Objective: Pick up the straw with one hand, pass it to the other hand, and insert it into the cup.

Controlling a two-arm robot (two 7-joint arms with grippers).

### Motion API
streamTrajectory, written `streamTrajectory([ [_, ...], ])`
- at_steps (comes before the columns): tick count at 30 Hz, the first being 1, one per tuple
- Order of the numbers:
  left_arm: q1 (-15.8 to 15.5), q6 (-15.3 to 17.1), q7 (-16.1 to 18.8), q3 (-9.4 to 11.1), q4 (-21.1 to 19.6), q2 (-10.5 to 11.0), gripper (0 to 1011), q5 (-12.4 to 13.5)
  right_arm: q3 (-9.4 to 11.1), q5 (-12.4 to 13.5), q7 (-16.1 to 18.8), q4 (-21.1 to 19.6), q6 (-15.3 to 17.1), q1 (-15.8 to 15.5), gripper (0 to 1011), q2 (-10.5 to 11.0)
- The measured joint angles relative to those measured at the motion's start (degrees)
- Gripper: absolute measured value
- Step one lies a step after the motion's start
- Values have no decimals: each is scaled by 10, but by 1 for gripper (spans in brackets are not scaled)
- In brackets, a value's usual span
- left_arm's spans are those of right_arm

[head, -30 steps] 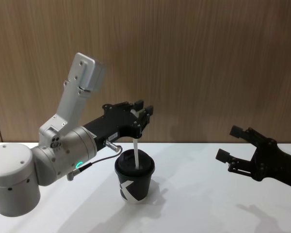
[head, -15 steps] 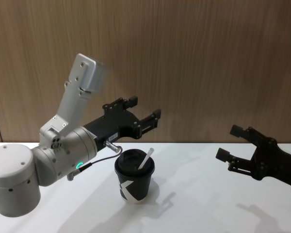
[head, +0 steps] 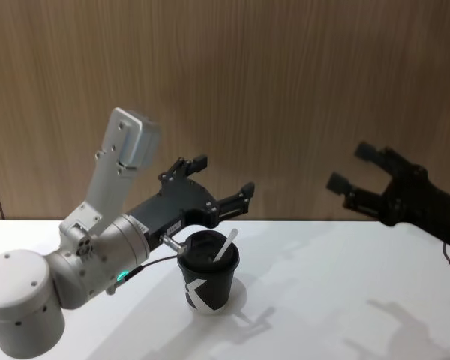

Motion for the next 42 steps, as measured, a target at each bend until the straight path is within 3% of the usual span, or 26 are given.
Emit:
streamTrajectory([
  [12,22,-46,15,-8,2,1,1003,28,-20,0,-24,-16,28,36,1001,-10],
  [25,32,-101,63,-20,10,-14,1003,79,-58,-9,13,-16,47,55,1001,23],
  [32,32,-115,72,-23,12,-22,1002,91,-70,-15,16,-17,53,55,1001,32],
  [42,37,-120,76,-28,9,-27,1003,100,-71,-20,-38,-34,71,43,1001,24],
])
